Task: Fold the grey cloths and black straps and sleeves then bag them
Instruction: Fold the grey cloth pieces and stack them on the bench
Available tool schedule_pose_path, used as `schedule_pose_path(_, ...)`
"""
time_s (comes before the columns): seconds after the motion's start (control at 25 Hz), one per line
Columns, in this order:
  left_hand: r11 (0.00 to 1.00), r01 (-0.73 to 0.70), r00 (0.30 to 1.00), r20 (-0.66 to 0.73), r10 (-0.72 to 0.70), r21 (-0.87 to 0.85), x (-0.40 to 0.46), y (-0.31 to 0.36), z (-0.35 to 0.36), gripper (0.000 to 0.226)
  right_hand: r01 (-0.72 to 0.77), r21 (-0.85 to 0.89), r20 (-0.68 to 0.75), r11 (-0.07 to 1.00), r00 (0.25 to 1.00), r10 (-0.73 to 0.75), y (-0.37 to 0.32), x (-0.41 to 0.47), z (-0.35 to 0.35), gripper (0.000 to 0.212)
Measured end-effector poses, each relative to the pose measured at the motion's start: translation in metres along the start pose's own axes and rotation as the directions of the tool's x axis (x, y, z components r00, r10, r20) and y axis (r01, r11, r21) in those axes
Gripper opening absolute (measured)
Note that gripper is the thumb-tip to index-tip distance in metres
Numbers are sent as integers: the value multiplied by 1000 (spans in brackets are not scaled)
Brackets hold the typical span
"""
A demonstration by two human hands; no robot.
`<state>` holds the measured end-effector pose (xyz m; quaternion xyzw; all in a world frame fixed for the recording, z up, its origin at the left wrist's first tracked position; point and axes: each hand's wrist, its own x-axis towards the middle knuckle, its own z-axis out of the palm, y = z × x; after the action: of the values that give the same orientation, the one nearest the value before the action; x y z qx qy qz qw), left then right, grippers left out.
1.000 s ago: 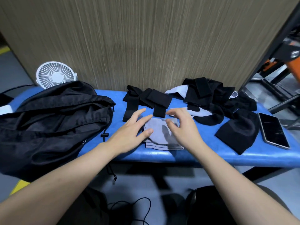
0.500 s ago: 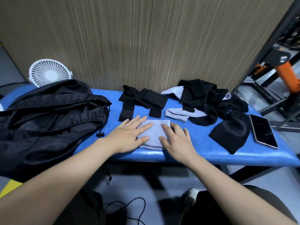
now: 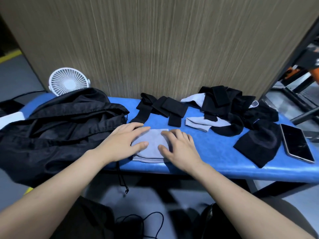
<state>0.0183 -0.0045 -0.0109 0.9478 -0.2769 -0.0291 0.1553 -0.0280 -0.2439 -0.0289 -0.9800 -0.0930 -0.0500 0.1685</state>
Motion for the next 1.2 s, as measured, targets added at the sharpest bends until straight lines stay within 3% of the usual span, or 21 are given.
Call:
schedule_pose_path(0.12, 998, -50, 990, -130, 46, -32, 28, 24, -4, 68, 28, -95, -185, 995, 982, -45, 38, 4, -28, 50)
schedule_pose_path(0.28, 994, -102, 978, -188, 93, -39, 78, 61, 5, 64, -131, -116, -338, 984, 937, 85, 104, -3, -56, 34)
schedule_pose_path(0.48, 995, -97, 971, -221, 94, -4, 144, 98, 32, 47, -275, -254, -336, 927, 924, 182, 168, 2, -66, 32)
schedule_pose_path(0.64, 997, -49, 953, -296, 64, 58, 174, 112, 52, 41, -222, -391, -395, 893, 917, 55, 183, 14, -60, 26)
schedule_pose_path(1.04, 996, -29, 965, -256, 50, 85, 189, 120, 65, 28, -144, -383, -401, 912, 916, -24, 175, 41, -41, 25)
schedule_pose_path(1.2, 995, -89, 955, -287, 76, -34, 182, 128, 58, 18, -110, -353, -434, 929, 899, -59, 173, 39, -43, 23)
